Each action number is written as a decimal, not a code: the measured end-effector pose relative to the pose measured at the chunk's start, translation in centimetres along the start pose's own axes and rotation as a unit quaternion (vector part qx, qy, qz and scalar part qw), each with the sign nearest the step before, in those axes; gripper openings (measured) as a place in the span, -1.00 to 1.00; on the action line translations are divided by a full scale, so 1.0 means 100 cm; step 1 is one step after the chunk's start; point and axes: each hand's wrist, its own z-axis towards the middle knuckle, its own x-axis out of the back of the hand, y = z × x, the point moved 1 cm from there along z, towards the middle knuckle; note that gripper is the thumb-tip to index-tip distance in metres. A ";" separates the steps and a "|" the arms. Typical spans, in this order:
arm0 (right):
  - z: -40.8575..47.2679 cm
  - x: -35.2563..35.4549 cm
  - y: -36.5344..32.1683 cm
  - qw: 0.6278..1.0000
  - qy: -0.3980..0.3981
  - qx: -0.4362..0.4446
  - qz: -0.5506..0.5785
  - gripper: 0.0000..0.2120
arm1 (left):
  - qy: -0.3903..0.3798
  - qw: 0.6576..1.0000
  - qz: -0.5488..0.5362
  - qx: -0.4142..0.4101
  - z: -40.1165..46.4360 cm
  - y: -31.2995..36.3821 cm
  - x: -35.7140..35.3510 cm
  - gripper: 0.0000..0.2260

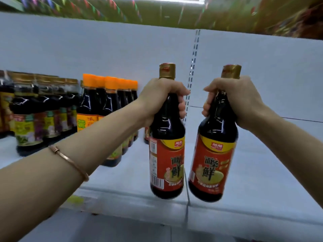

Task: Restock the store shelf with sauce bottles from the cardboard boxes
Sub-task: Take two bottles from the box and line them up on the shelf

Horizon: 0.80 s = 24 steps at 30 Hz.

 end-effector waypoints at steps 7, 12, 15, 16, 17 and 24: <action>0.028 -0.021 0.038 1.000 -0.009 -0.002 0.018 -0.79 | 0.027 0.998 0.054 0.004 0.034 -0.021 0.028 -0.78; 0.045 -0.030 0.069 1.000 -0.004 -0.021 -0.005 -0.77 | 0.043 0.996 0.083 -0.013 0.052 -0.040 0.047 -0.78; 0.055 -0.032 0.085 1.000 0.008 -0.026 -0.011 -0.77 | 0.033 0.995 0.092 -0.012 0.060 -0.052 0.056 -0.78; 0.059 -0.032 0.088 1.000 0.010 -0.023 -0.012 -0.77 | 0.030 0.995 0.097 -0.012 0.061 -0.055 0.059 -0.78; 0.063 -0.033 0.091 1.000 0.012 -0.019 -0.013 -0.77 | 0.028 0.995 0.099 -0.012 0.064 -0.060 0.061 -0.78; 0.080 -0.054 0.112 0.996 0.044 0.046 -0.056 -0.66 | 0.056 0.991 0.105 -0.058 0.085 -0.080 0.071 -0.82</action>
